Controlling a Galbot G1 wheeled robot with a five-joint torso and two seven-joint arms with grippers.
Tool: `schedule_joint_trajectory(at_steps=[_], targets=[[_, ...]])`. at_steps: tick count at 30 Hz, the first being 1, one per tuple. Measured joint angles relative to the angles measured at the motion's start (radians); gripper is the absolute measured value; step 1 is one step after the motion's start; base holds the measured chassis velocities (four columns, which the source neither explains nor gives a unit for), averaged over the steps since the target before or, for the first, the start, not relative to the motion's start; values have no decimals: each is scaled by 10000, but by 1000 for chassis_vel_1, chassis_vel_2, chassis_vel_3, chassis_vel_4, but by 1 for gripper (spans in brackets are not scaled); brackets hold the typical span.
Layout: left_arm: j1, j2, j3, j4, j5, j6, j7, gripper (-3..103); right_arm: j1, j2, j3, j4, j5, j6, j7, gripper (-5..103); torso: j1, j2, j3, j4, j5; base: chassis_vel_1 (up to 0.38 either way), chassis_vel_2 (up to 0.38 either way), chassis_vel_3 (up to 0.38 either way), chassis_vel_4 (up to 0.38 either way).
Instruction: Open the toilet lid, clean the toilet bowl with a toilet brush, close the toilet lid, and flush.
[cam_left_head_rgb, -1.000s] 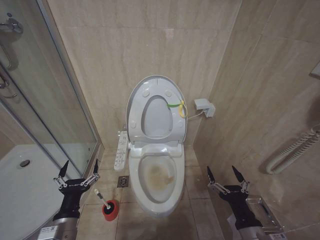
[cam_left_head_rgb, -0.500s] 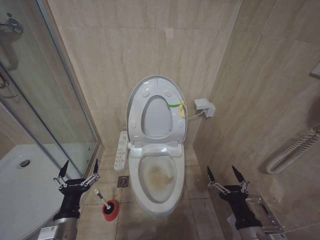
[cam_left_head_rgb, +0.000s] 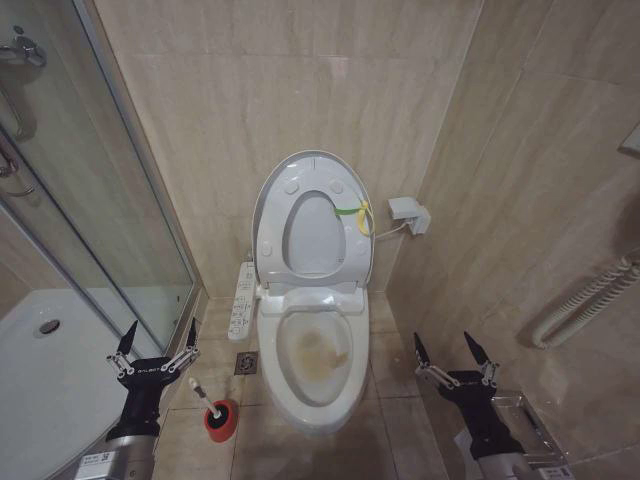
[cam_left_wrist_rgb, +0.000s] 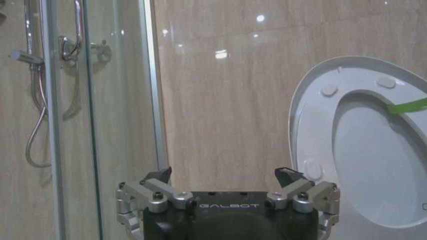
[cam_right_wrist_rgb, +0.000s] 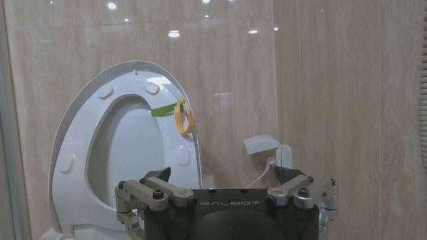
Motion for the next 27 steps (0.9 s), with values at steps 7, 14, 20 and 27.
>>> schedule_joint_trajectory(at_steps=[7, 14, 20, 27], targets=[[0, 0, 0, 0, 0, 0, 0, 100, 0, 0, 0, 0, 0, 0, 0, 100, 0, 0, 0, 0, 0, 0, 0, 0, 0], [0, 0, 0, 0, 0, 0, 0, 100, 0, 0, 0, 0, 0, 1, 0, 100, 0, 0, 0, 0, 0, 0, 0, 0, 0], [0, 0, 1, 0, 0, 0, 0, 100, 0, 0, 0, -1, -1, 1, 0, 100, 0, 0, 0, 0, 0, 0, 0, 0, 0], [0, 0, 0, 0, 0, 0, 0, 100, 0, 0, 0, 0, 0, 0, 0, 100, 0, 0, 0, 0, 0, 0, 0, 0, 0]])
